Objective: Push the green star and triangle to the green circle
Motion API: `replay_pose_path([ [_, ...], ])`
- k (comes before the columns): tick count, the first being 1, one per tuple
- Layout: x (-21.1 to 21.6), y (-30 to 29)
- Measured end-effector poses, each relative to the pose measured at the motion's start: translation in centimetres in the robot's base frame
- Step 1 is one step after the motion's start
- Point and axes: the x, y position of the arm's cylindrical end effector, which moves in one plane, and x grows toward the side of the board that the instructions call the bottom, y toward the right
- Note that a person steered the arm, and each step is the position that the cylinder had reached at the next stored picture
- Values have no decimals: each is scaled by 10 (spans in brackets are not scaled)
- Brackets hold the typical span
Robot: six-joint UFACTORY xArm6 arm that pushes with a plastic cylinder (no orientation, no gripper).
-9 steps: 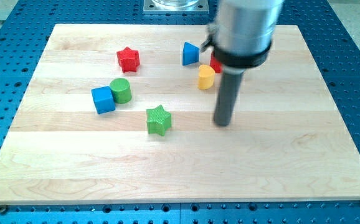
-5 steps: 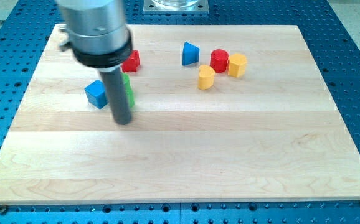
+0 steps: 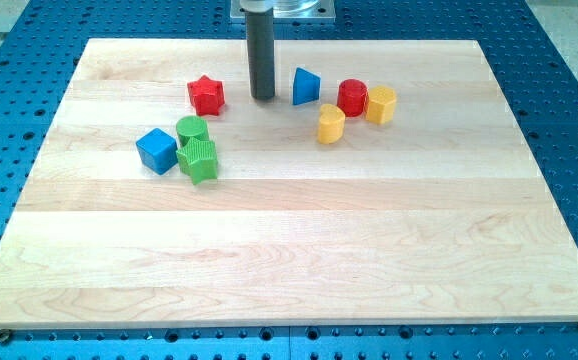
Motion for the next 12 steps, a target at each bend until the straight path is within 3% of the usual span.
replay_pose_path([
  [1,-39,38],
  [2,-29,59],
  [4,37,37],
  [6,25,67],
  [8,107,38],
  [10,135,58],
  [12,158,43],
])
